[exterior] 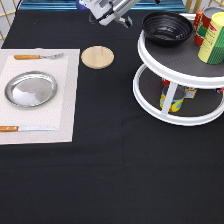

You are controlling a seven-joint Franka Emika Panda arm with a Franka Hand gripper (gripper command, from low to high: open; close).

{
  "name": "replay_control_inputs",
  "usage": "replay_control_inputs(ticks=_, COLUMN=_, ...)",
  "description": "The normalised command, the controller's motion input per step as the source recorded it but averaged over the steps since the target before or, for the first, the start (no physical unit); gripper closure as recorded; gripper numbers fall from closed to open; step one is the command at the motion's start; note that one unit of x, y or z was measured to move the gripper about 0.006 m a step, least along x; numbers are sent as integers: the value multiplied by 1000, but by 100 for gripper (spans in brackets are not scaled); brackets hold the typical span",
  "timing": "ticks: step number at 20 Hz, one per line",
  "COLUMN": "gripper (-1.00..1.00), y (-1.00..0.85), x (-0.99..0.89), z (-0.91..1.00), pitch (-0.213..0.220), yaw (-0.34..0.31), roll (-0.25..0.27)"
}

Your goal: Pick up the bowl from the lazy Susan and put bowl on the plate

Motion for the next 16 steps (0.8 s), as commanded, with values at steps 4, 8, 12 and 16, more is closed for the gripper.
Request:
replay_control_inputs(ticks=4, gripper=-100, y=390, x=-77, z=-167, pitch=-1, yaw=3, roll=-195)
replay_control_inputs(ticks=8, gripper=-100, y=35, x=-2, z=-182, pitch=19, yaw=-18, roll=-166)
replay_control_inputs(ticks=12, gripper=-100, y=0, x=0, z=-122, pitch=64, yaw=-42, roll=-110)
replay_control_inputs(ticks=16, gripper=100, y=47, x=0, z=-40, pitch=50, yaw=-33, roll=-100)
